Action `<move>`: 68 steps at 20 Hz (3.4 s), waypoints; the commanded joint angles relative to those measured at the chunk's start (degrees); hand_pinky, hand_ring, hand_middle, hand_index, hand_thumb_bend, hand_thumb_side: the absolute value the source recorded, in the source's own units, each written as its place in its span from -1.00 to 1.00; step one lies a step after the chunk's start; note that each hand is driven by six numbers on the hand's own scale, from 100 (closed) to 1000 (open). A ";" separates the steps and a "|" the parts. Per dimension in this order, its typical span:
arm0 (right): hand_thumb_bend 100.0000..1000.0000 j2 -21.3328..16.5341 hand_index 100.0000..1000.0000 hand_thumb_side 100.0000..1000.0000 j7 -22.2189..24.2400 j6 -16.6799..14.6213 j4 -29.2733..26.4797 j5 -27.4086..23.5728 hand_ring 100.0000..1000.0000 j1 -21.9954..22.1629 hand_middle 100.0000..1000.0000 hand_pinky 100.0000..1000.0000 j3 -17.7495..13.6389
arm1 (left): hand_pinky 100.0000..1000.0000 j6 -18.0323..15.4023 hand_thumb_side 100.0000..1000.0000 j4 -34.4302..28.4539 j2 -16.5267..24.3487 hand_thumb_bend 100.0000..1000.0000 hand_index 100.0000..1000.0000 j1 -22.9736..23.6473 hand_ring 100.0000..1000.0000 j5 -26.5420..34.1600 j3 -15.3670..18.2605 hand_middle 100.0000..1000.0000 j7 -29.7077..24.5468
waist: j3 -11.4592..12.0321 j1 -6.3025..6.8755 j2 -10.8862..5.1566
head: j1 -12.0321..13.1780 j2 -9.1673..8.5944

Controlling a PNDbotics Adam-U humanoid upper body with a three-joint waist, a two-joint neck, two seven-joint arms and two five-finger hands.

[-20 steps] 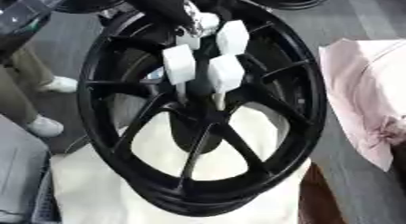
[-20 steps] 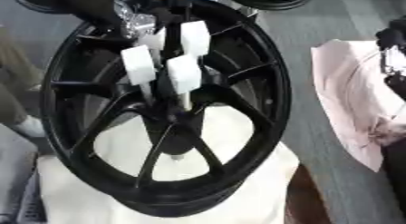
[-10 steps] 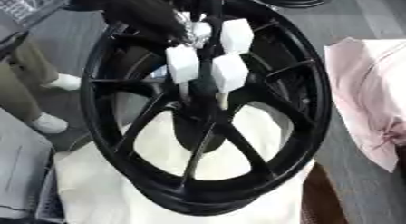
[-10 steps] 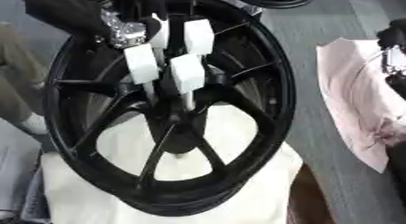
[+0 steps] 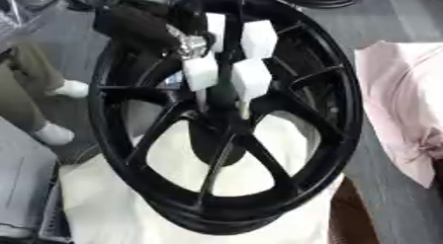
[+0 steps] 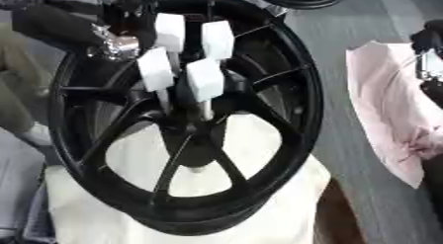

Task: Pull the pin out of the wheel hub.

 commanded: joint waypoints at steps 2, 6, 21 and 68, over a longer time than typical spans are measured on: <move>-1.00 -1.20 0.27 -0.63 -0.03 -0.08 -0.88 0.34 0.28 -0.01 0.06 0.31 -0.58 | 0.32 -0.73 1.00 -0.28 2.15 -0.92 0.61 -0.30 0.18 -0.53 0.67 0.19 -2.05 | 0.03 -0.05 -0.72 | -0.33 -0.11; -1.00 -1.06 0.27 -0.62 0.02 -0.13 -0.82 0.41 0.28 0.00 0.06 0.31 -0.57 | 0.33 -1.00 1.00 0.47 2.14 -0.82 0.69 0.10 0.22 -1.56 0.82 0.32 -2.20 | 0.03 -0.14 -0.57 | -0.25 -0.11; -1.00 -0.88 0.27 -0.60 0.20 -0.24 -0.79 0.54 0.29 -0.08 0.06 0.31 -0.53 | 0.45 -2.90 1.00 2.85 1.75 -0.30 0.89 0.46 0.35 -3.38 1.43 0.40 3.46 | 0.27 -0.18 -0.14 | -0.09 -0.11; -1.00 0.26 0.27 -0.49 0.23 0.12 -0.28 1.32 0.30 -0.23 0.06 0.31 -0.77 | -0.19 -1.39 -0.14 12.07 -7.18 -1.00 0.10 -2.87 -0.24 -5.77 -1.73 -0.36 0.21 | 0.27 -0.09 1.31 | 0.54 -0.11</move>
